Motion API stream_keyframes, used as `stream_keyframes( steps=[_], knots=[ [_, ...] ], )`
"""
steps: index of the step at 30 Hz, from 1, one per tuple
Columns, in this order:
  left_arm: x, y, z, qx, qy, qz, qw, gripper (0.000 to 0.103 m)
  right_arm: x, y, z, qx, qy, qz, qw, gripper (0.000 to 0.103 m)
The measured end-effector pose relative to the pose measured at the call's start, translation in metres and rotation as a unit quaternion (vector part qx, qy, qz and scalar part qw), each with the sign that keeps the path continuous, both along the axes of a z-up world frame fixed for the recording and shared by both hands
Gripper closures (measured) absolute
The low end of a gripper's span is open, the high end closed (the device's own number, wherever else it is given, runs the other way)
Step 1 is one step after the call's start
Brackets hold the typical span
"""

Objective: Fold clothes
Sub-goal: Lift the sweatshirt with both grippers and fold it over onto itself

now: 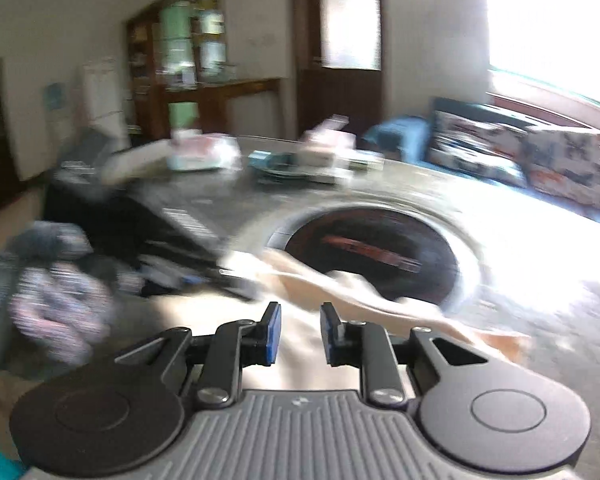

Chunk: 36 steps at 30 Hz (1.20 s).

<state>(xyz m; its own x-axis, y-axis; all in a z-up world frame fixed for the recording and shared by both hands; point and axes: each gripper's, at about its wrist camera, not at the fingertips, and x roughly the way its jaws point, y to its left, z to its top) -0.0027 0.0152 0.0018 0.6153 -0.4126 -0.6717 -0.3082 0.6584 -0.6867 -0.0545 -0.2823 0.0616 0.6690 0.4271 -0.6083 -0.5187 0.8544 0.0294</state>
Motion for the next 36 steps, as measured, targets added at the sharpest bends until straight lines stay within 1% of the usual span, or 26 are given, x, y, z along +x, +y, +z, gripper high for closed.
stream_keyframes(
  steps=[3,4,5,7,9,10,11,15,18,19,20,21,22,24,25,30,36],
  knots=[
    [0.0,-0.001,0.001,0.008,-0.002,-0.005,1.0,0.087,0.011,-0.021,-0.002,-0.006,0.005,-0.043,0.999,0.079],
    [0.001,-0.002,0.001,0.01,-0.003,-0.006,0.9999,0.087,0.015,-0.029,-0.005,-0.009,0.008,-0.058,0.998,0.077],
    [0.001,-0.002,0.001,0.014,-0.004,-0.008,0.9999,0.087,0.02,-0.036,-0.009,-0.012,0.011,-0.073,0.997,0.072],
    [0.001,-0.003,0.002,0.019,-0.006,-0.011,0.9997,0.087,0.029,-0.052,-0.017,-0.016,0.018,-0.107,0.994,0.068],
    [0.002,-0.004,0.002,0.023,-0.008,-0.014,0.9996,0.087,0.037,-0.065,-0.025,-0.005,0.03,-0.13,0.991,0.065],
    [0.003,-0.004,0.002,0.025,-0.009,-0.015,0.9995,0.087,0.04,-0.069,-0.028,0.001,0.037,-0.137,0.99,0.061],
    [0.003,-0.005,0.002,0.027,-0.01,-0.016,0.9994,0.087,0.043,-0.072,-0.031,0.007,0.043,-0.142,0.989,0.059],
    [0.005,-0.007,0.004,0.04,-0.013,-0.023,0.9988,0.087,0.05,-0.082,-0.043,0.036,0.067,-0.151,0.986,0.059],
    [0.007,-0.009,0.005,0.051,-0.015,-0.028,0.9982,0.087,0.049,-0.083,-0.043,0.052,0.071,-0.152,0.984,0.059],
    [0.007,-0.009,0.005,0.053,-0.014,-0.029,0.9981,0.087,0.049,-0.083,-0.043,0.056,0.072,-0.152,0.984,0.061],
    [0.008,-0.01,0.006,0.057,-0.015,-0.03,0.9978,0.087,0.049,-0.083,-0.042,0.061,0.072,-0.151,0.984,0.066],
    [0.009,-0.011,0.007,0.061,-0.015,-0.031,0.9975,0.087,0.049,-0.082,-0.042,0.064,0.073,-0.149,0.984,0.071],
    [0.009,-0.011,0.008,0.064,-0.017,-0.033,0.9973,0.087,0.048,-0.08,-0.041,0.067,0.074,-0.146,0.984,0.08],
    [0.009,-0.013,0.01,0.072,-0.022,-0.037,0.9964,0.087,0.047,-0.079,-0.038,0.071,0.071,-0.144,0.985,0.089],
    [0.009,-0.015,0.012,0.078,-0.026,-0.04,0.9958,0.087,0.045,-0.079,-0.035,0.071,0.066,-0.144,0.985,0.091],
    [0.009,-0.025,0.03,0.104,-0.058,-0.058,0.9911,0.089,0.035,-0.08,-0.019,0.075,0.04,-0.146,0.986,0.093],
    [0.018,-0.049,0.049,0.116,-0.09,-0.09,0.985,0.09,0.03,-0.094,0.009,0.076,-0.001,-0.162,0.984,0.093]
  ],
)
